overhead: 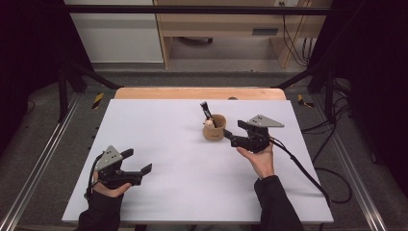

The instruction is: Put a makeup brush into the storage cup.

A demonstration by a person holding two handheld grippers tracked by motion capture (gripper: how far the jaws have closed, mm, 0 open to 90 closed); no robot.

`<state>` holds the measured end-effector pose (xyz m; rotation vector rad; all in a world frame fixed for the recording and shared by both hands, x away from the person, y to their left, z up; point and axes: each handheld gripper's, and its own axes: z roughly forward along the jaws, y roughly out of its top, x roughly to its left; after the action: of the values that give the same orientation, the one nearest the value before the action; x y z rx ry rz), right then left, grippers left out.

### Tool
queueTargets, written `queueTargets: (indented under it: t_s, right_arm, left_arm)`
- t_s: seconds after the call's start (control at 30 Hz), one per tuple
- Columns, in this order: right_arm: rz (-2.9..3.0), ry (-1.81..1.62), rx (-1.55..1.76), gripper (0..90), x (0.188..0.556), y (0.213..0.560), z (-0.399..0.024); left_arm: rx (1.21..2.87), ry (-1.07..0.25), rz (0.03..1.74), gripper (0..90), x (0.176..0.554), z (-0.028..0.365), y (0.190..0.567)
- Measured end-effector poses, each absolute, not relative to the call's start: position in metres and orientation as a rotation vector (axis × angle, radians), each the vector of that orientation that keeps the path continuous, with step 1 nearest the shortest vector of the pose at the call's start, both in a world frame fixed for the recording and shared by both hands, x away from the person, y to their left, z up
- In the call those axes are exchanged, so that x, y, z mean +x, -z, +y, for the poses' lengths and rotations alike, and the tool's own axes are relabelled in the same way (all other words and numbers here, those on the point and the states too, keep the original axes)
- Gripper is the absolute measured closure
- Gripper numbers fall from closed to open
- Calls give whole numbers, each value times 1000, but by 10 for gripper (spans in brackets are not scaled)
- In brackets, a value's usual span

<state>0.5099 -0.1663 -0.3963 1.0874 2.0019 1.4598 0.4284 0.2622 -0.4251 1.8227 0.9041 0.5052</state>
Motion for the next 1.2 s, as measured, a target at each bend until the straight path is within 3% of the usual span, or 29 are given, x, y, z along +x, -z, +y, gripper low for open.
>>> queueTargets:
  t_s: [0.2, 0.5, 1.2]
  right_arm:
    - [2006, -1466, 1069, 183, 496, 393, -174]
    - [1996, -1480, 1060, 124, 476, 390, -184]
    - [1942, -1472, 1119, 60, 445, 406, -220]
  left_arm:
    - [1822, -505, 905, 73, 428, 263, 425]
    - [1820, -507, 905, 71, 428, 263, 425]
    - [1818, -509, 917, 68, 429, 265, 426]
